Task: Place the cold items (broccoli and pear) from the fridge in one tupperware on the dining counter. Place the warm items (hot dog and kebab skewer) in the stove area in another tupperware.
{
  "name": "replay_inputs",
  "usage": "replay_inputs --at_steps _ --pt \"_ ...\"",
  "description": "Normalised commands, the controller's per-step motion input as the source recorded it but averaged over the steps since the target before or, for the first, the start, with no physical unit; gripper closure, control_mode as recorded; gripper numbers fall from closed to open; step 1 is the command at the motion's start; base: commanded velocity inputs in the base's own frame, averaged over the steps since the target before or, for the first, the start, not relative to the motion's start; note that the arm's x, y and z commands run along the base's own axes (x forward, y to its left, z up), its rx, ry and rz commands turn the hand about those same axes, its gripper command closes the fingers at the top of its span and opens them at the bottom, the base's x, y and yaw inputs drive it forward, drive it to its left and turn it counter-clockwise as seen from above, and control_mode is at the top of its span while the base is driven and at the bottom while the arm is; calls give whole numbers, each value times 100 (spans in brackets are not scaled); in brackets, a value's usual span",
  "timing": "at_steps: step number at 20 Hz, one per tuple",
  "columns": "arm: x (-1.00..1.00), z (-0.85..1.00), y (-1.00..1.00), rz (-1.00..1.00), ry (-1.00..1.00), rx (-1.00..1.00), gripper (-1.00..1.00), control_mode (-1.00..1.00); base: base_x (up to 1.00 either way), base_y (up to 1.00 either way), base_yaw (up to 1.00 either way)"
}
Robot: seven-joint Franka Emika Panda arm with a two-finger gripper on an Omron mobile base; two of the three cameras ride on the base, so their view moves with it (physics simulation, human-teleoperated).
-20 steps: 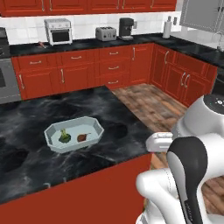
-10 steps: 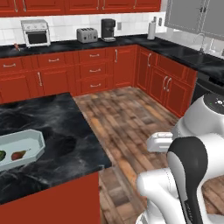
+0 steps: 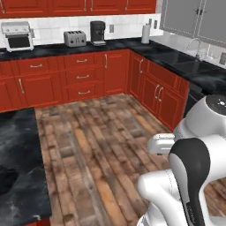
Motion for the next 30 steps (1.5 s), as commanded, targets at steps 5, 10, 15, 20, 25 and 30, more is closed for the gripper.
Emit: replay_inputs --at_steps 5,10,15,20,25,30 --pt "0 0 0 0 0 0 -100 100 100 -77 22" --pt "0 0 0 0 0 0 -100 100 100 -54 32" --pt "0 0 0 0 0 0 -100 100 100 -31 39" --pt "0 0 0 0 0 0 -100 100 100 -21 34" --pt "0 0 0 0 0 0 -100 100 100 -14 29" --pt "0 0 0 0 0 0 -100 100 100 -8 20"
